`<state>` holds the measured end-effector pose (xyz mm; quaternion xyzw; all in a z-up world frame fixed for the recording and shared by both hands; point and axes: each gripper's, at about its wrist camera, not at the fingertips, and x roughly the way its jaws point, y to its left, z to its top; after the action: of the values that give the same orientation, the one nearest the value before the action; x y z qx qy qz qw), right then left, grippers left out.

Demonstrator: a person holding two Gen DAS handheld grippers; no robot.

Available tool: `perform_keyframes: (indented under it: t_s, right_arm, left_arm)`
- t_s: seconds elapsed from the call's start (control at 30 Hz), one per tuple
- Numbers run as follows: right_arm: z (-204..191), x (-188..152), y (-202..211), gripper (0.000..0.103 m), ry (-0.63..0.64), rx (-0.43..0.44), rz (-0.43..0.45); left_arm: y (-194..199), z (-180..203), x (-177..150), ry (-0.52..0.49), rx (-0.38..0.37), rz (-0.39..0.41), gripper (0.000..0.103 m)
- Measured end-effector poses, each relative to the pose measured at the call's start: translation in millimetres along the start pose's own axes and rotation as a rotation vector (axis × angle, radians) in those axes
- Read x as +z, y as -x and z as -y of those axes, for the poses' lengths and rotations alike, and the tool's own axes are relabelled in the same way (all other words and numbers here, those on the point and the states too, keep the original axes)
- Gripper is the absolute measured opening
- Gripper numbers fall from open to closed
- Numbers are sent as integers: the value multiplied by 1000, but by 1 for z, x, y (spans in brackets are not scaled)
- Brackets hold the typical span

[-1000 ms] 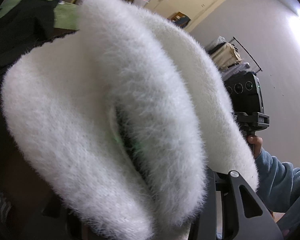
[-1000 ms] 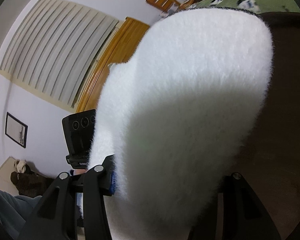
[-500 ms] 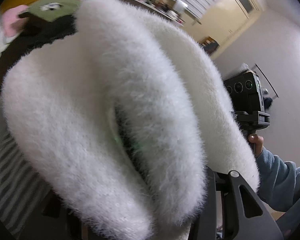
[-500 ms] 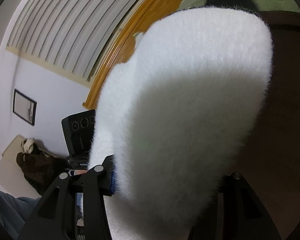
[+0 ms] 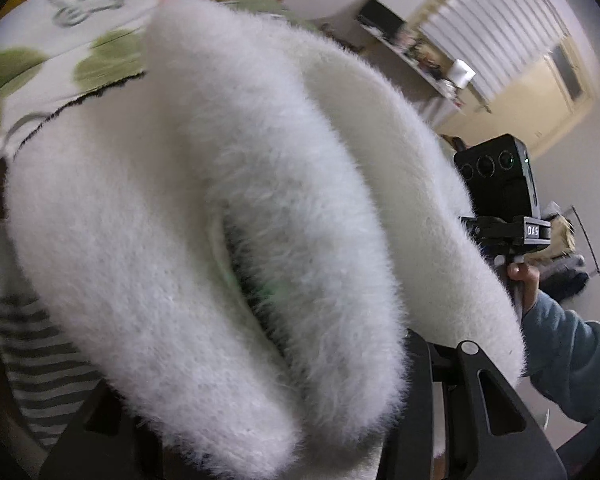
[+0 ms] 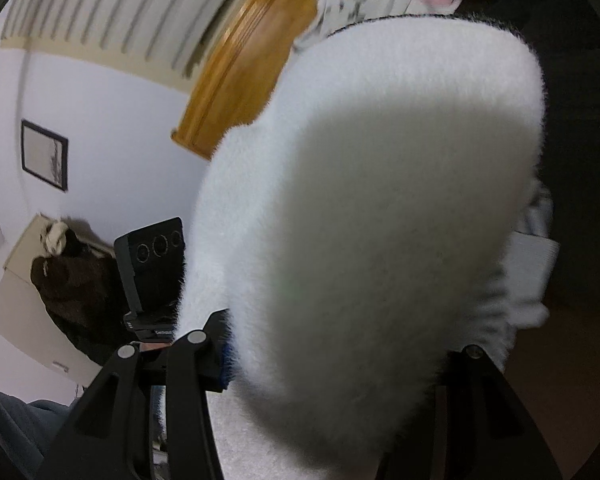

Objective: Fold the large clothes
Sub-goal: 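Carry the lifted bundle with both tools over the striped grey shirt, then lower the bundle onto the striped shirt pile and open both tools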

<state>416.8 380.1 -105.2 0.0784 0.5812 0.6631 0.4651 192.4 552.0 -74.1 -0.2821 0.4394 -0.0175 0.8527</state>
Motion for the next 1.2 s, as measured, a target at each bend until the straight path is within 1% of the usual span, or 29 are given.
perform_keyframes:
  t_s: [0.07,0.1,0.13,0.2,0.27,0.37,0.47,0.57,0.6,0.63,0.67,0.7,0.73,0.77,0.83,0.87,0.97,1.03,1.07,1.13,1.2]
  right_arm:
    - [6,10,-29,49,2,4,-27]
    - [11,14,-44,50,1,9,-37]
    - [16,17,-56,50,-4,16,-41]
    - [33,21,-71,51,-17,26,-43]
    - [43,29,-87,53,-39,13,-39]
    - [52,34,-100,56,-40,-7,-46]
    - [58,32,-99,59,-34,-12,-48]
    - [56,37,-105,61,-25,-19,-46]
    - [57,36,-103,63,-18,-33,-45]
    - [54,40,-107,66,-3,-61,-41]
    - [50,44,-108,76,22,-113,-30]
    - [46,43,-100,90,67,-205,-1]
    - [41,43,-92,94,105,-286,32]
    - [37,45,-88,95,125,-315,48]
    - [30,46,-71,95,151,-369,79]
    - [26,46,-64,96,163,-387,84]
    - [0,44,-50,96,254,-447,65]
    - [-12,40,-47,96,289,-461,50]
    - [-20,38,-48,96,303,-461,46]
    - [-37,31,-50,91,329,-451,31]
    - [-48,24,-56,81,331,-447,8]
  left_arm:
    - [3,-35,-2,40,24,10,42]
    - [-2,-37,-3,52,32,12,42]
    - [-3,-53,-6,72,38,13,43]
    - [-9,-68,-5,97,39,17,43]
    - [-15,-86,-10,132,27,13,43]
    - [-28,-113,-9,171,5,10,45]
    - [-37,-118,-10,178,-11,20,48]
    - [-37,-123,-14,169,-6,20,56]
    - [-32,-127,-20,164,1,18,61]
    - [-31,-128,-19,160,27,15,70]
    - [-28,-136,-18,156,62,13,75]
    - [-25,-141,-17,156,90,13,80]
    - [-17,-143,-16,156,112,17,81]
    - [-7,-145,-15,156,132,27,81]
    - [6,-142,-10,162,175,51,82]
    - [11,-142,-9,170,185,55,82]
    - [24,-132,-5,186,220,55,87]
    - [31,-121,-4,174,230,76,91]
    - [35,-114,-5,173,240,94,92]
    - [40,-104,-5,188,260,110,93]
    - [45,-94,-9,217,287,138,93]
